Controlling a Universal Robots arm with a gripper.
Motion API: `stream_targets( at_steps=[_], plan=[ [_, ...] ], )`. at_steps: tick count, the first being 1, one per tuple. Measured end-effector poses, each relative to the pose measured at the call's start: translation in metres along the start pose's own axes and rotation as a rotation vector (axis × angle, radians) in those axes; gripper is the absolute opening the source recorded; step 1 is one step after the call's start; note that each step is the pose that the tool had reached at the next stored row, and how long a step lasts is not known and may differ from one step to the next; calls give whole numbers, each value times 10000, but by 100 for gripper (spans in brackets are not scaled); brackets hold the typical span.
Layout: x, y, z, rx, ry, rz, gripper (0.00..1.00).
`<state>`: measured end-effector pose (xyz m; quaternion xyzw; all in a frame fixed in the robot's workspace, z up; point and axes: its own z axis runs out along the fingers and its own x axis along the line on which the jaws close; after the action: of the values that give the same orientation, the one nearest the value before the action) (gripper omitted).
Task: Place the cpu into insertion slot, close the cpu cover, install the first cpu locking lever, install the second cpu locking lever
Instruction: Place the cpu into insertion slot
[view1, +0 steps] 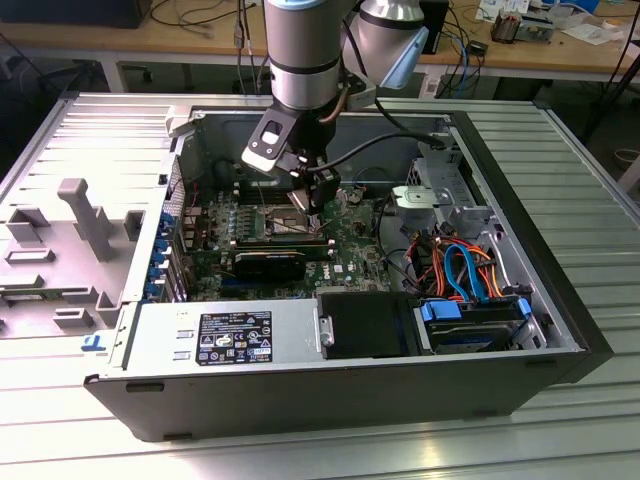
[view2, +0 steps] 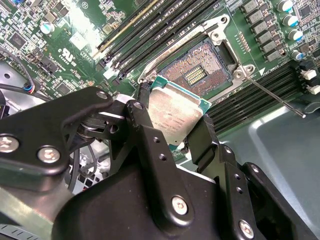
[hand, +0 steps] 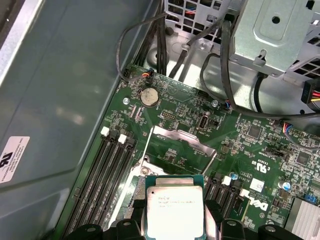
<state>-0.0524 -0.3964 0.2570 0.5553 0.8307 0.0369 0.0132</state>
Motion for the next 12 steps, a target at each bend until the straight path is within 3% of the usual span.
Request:
stream_targets(
  at_steps=[12],
  plan=[
    [0, 0, 4, -3, -8, 104, 55]
  ],
)
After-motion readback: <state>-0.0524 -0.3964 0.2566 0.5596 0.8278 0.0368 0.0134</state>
